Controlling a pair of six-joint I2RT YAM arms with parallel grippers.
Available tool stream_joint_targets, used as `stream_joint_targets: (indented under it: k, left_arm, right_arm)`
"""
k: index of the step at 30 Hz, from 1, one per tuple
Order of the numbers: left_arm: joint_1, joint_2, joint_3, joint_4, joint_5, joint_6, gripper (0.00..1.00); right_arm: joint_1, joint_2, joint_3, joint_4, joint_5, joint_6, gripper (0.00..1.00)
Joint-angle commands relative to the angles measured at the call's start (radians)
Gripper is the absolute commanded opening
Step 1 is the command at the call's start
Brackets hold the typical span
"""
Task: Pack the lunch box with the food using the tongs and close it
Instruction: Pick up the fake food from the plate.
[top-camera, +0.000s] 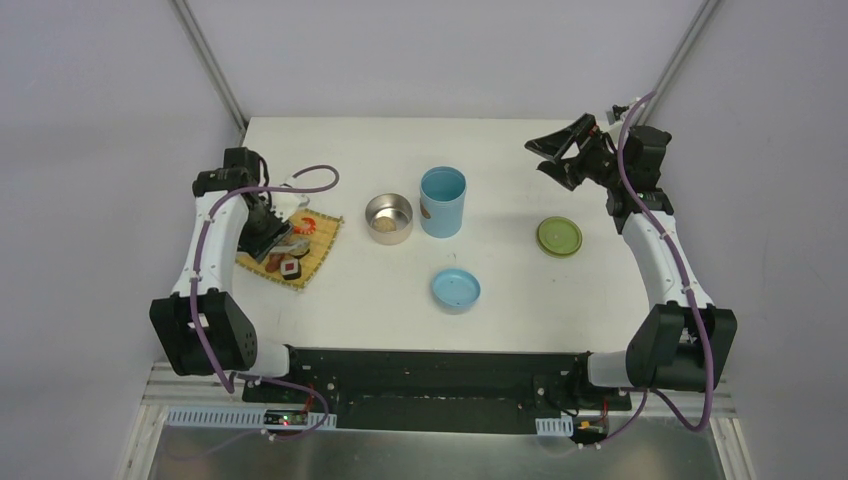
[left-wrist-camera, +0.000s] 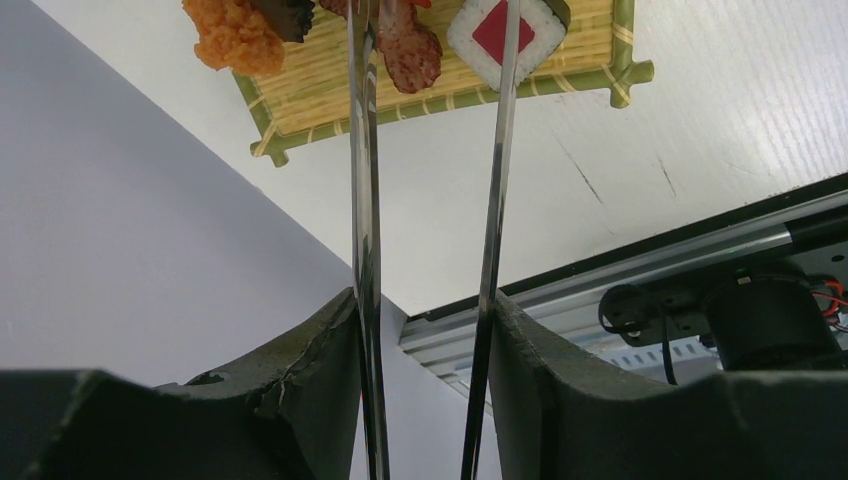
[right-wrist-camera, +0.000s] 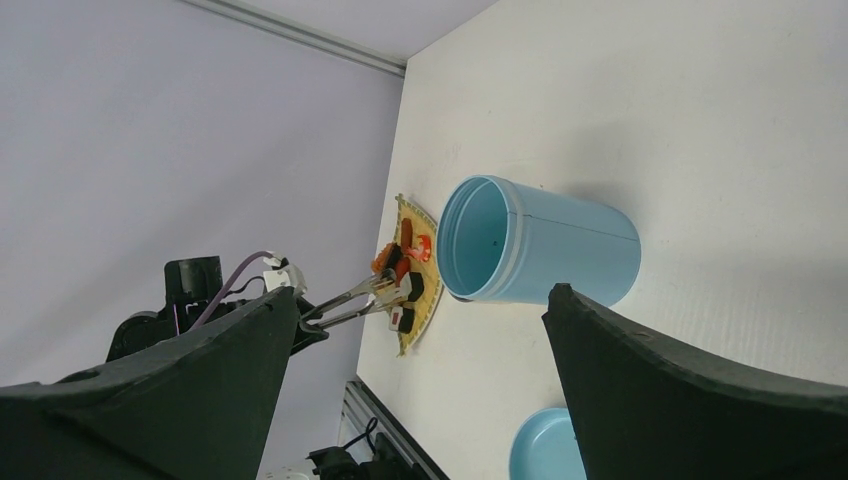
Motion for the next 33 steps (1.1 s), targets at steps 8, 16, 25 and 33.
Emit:
stream_joint_targets:
  k: [8,16,25,33]
  left_arm:
    - [-0.004,0.062,0.007,0.005,-0.004,0.057,0.46]
    - [-0.014,0.096,0.036,0.017,-0.009,0.047,0.44]
    - [-0.02,0.063,0.059,-0.011,0.0,0.049,0.35]
    - [-0.094,0.018,0.176,-0.077,0.063,-0.024,0.24]
  right_arm:
    - [-0.006,-0.011,0.017,0.018,-0.009,-0.013,0.99]
    - [-0.006,-0.012,0.018,0.014,-0.008,-0.014,0.99]
    - [-0.006,-0.009,0.023,0.013,-0.008,-0.013,0.99]
    - [-0.005,-0.005,0.026,0.016,-0.008,-0.009,0.99]
